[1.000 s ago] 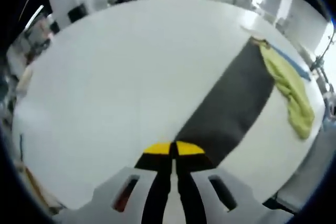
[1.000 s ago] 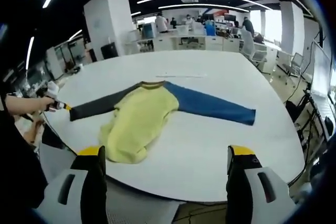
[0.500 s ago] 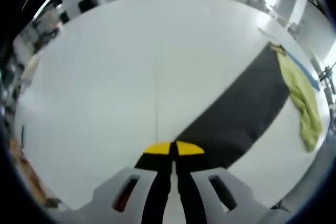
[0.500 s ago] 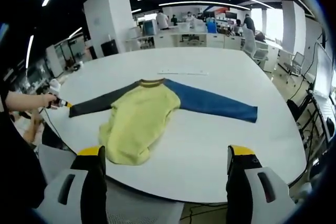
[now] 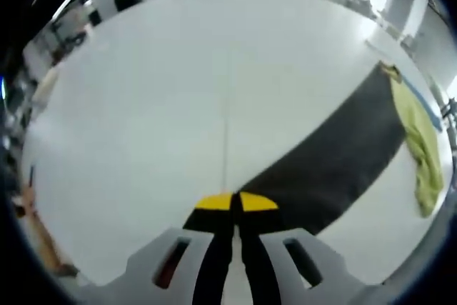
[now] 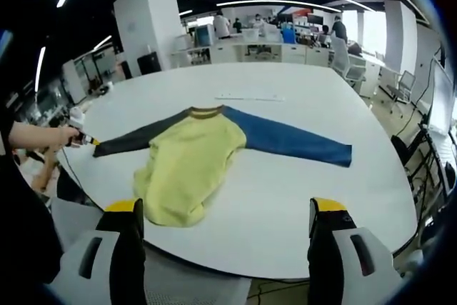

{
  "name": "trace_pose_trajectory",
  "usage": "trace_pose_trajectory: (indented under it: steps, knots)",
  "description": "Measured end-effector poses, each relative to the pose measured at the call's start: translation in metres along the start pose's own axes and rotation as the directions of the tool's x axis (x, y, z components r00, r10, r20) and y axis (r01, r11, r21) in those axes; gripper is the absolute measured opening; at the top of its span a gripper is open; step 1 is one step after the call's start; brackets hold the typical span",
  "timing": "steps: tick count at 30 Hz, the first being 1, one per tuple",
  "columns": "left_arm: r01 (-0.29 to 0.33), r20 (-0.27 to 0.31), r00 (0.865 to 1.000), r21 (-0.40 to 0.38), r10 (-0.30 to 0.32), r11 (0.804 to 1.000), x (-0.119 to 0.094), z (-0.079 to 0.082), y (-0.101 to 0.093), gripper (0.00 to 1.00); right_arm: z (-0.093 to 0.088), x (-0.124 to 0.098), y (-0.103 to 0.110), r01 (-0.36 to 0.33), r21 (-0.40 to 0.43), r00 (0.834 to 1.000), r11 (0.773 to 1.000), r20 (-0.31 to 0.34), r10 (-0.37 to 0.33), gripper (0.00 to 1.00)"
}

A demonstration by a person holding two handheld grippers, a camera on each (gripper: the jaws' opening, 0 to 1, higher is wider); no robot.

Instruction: Fold the garment on the visible template until the final outline fits inside the template.

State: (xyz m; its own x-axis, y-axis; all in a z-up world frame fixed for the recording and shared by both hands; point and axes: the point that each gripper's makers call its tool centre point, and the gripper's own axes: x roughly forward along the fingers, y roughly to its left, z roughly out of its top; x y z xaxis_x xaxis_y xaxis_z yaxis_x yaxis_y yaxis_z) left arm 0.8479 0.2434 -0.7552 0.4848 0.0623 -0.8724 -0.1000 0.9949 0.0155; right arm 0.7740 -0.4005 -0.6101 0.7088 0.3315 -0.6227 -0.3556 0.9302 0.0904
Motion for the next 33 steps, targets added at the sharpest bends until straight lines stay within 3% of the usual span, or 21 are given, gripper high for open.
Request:
trace_pose_trajectory:
  steps: [33]
  knots:
    - [-0.004, -0.017, 1.0, 0.02, 0.004, 1.0, 0.0074, 0.0015, 0.0038, 0.0, -0.0031, 0.0016, 0.0033, -0.002, 0.0, 1.0, 1.0, -0.012, 0.002, 0.96]
